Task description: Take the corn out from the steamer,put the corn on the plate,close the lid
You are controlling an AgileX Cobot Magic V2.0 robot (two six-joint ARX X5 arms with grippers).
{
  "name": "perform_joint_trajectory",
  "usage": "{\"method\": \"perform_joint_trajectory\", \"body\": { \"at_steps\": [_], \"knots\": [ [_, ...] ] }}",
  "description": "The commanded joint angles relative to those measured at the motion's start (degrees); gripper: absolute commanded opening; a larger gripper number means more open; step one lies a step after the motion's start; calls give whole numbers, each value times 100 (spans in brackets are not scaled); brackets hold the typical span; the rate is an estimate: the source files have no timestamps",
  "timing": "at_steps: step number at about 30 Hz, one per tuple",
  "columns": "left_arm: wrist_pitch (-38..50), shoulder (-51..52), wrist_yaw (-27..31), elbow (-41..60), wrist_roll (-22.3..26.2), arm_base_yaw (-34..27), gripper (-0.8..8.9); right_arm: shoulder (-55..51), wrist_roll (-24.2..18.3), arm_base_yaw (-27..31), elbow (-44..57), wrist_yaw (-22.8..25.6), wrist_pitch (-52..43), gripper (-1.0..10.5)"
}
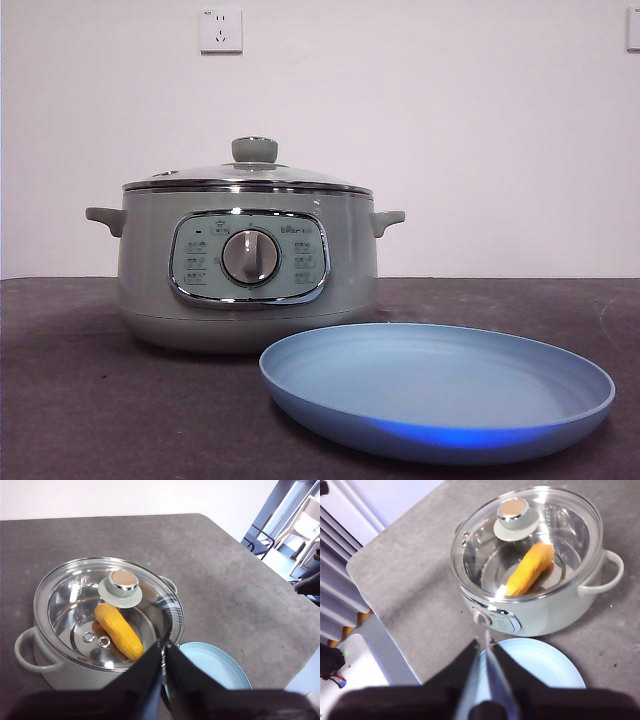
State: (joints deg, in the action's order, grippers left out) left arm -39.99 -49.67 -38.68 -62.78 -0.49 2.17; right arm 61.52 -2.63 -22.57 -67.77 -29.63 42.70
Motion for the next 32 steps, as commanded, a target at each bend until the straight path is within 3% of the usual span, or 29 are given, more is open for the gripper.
{"method": "perform_joint_trajectory", "body": {
  "at_steps": [1,3,4,15,32],
  "knots": [
    [9,4,-57,-17,76,15,301,-2,-37,-4,-7,0,-37,278],
    [59,2,-61,-17,79,15,538,-2,-37,-4,-7,0,-39,422],
    [116,2,-61,-17,79,15,568,-2,-37,-4,-7,0,-39,468],
    [1224,-470,-2,-28,52,343,566,-2,-28,-4,-7,4,-37,506],
    [3519,-2691,1637,-28,76,1633,566,-2,-24,-4,-7,24,122,505]
  ]
}}
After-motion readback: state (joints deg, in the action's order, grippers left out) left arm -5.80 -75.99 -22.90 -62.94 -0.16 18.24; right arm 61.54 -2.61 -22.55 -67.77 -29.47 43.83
